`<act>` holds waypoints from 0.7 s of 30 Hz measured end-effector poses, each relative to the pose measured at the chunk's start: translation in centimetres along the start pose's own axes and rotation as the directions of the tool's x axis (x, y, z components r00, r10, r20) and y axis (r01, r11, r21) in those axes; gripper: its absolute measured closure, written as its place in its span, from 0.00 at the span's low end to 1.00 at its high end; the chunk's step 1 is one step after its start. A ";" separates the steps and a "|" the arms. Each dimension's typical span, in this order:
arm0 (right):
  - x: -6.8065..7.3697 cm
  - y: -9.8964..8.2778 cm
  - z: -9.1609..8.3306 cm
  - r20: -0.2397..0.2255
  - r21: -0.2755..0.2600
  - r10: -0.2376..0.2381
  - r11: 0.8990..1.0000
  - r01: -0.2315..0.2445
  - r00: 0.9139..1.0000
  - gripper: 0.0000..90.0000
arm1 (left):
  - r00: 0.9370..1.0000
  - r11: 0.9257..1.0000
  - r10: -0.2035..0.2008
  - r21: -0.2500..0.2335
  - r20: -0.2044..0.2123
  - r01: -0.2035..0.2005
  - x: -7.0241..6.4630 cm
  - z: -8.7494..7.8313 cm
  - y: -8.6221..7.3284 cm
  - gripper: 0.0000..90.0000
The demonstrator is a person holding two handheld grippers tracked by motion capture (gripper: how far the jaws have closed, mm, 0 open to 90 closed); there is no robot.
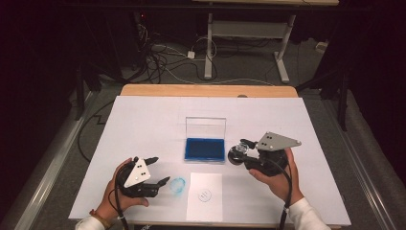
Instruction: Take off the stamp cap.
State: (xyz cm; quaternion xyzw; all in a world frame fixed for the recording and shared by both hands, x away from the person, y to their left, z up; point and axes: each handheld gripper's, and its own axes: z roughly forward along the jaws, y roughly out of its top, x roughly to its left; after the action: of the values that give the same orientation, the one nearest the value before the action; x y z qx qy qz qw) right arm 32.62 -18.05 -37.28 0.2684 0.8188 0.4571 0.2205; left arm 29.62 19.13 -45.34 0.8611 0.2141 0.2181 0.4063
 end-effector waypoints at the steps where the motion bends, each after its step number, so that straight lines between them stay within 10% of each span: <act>1: 0.3 0.2 0.2 -0.007 -0.004 -0.004 1.000 0.004 1.000 0.64 | 1.000 1.000 0.008 -0.003 0.005 -0.008 -0.3 0.3 0.3 0.28; 21: 6.1 2.0 4.2 -0.196 -0.052 -0.013 0.999 0.003 0.980 0.64 | 0.990 0.997 0.007 -0.078 0.137 0.004 -3.4 4.6 4.4 0.28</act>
State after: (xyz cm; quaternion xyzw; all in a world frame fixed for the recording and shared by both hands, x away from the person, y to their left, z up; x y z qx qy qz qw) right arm 30.99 -10.59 -38.33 0.2129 0.8256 0.5014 0.1473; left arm 30.27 11.94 -45.19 0.8577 0.1761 0.1668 0.4533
